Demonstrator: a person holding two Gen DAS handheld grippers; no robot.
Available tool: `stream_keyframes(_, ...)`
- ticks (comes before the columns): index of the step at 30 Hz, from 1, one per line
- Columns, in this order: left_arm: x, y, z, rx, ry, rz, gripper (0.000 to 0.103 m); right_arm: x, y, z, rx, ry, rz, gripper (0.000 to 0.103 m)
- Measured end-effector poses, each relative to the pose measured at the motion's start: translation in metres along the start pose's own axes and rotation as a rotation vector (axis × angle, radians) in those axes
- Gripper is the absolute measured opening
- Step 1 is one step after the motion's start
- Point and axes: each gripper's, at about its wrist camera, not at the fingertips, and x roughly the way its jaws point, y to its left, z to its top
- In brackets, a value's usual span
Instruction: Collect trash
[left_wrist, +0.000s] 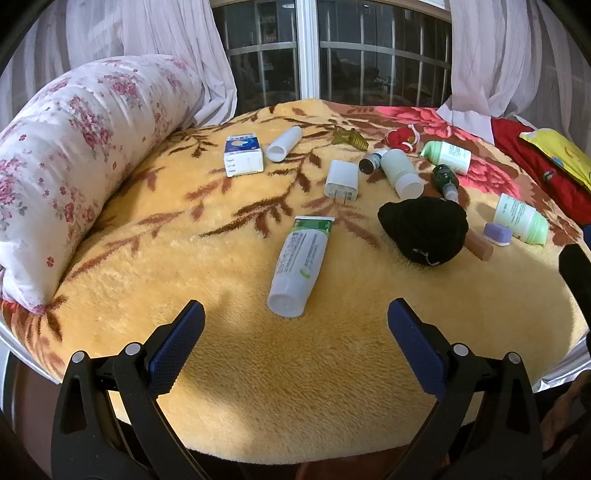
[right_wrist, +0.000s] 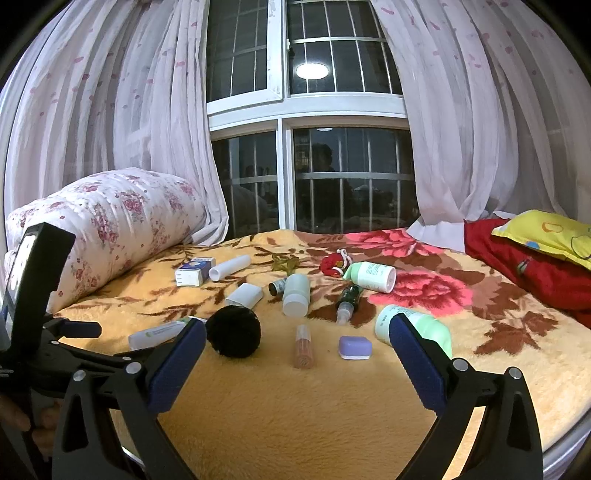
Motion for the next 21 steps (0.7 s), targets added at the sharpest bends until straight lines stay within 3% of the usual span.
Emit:
stream_keyframes(12, 0.003, 0.000, 0.004, 0.001, 0.006, 0.001, 0.097, -0.002, -0.003, 0.002, 0.009, -0.010, 0.001, 0.098)
stream_keyframes(18, 0.018, 0.014, 0.020, -0.001, 0.019, -0.086, 0.097, -0.005, -0.009, 0.004, 0.016, -0.022, -0.003, 0.098)
stream_keyframes(21, 0.029, 0.016, 0.030, 0.001, 0.028, -0.095, 0.096, -0.008, -0.011, 0.005, 0.023, -0.030, 0.001, 0.098)
